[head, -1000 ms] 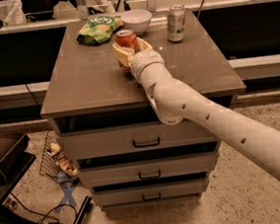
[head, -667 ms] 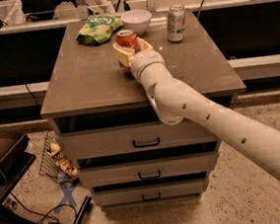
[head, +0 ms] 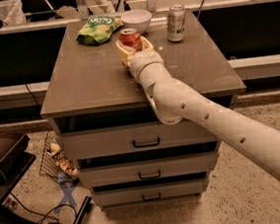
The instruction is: Place coke can upright
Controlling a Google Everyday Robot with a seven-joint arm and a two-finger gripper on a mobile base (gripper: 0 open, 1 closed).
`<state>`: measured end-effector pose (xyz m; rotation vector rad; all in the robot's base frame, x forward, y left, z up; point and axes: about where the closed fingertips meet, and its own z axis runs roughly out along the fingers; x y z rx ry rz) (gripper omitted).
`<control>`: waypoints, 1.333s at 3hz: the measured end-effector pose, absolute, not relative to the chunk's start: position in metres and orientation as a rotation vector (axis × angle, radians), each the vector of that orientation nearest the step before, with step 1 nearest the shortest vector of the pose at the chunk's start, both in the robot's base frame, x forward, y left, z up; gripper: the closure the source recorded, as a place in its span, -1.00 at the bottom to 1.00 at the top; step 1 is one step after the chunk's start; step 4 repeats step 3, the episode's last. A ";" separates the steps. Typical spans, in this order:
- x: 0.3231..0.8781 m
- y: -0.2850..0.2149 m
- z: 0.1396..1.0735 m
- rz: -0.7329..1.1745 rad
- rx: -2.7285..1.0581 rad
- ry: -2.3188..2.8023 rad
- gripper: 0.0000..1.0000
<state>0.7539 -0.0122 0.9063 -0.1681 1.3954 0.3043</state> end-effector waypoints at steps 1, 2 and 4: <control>0.754 -0.011 0.907 0.305 -0.169 1.395 -0.68; 0.754 -0.011 0.907 0.306 -0.169 1.394 -1.00; 0.754 -0.011 0.907 0.306 -0.169 1.394 -1.00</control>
Offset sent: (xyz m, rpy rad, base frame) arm 0.0001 0.0007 0.0004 0.0003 -0.0004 0.0008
